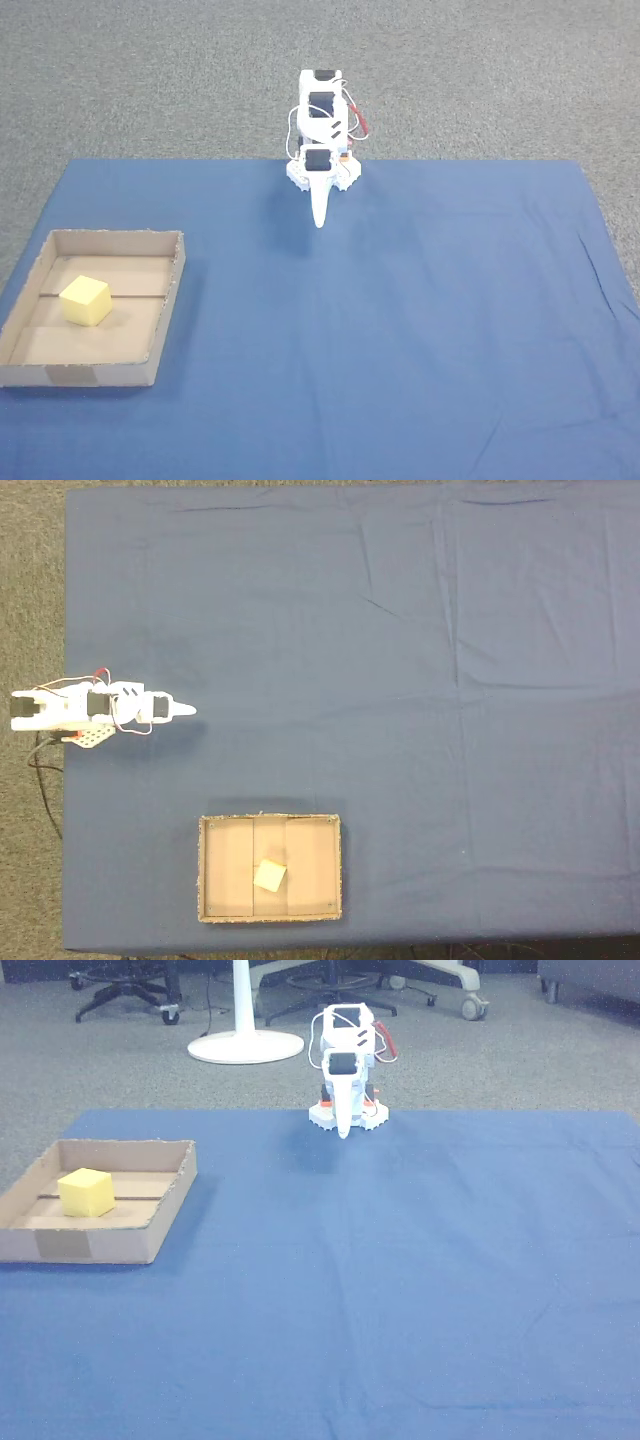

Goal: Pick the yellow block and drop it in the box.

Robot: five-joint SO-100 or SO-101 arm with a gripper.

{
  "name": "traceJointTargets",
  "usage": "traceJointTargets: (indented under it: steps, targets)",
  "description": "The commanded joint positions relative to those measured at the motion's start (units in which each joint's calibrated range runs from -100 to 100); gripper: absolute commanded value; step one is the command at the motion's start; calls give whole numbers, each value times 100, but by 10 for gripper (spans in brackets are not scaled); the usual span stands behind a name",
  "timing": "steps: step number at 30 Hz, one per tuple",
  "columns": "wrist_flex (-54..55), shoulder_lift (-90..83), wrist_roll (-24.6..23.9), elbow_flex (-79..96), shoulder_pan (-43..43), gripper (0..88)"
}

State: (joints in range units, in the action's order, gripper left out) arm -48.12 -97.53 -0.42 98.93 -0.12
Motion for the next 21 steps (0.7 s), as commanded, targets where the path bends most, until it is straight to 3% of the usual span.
traceJointTargets:
  steps: [1,5,8,21]
  targets:
    - [29,-19,220,89,111,3]
    - [21,-11,190,89,87,37]
    - [21,-11,190,89,87,3]
    - [21,-11,200,89,95,3]
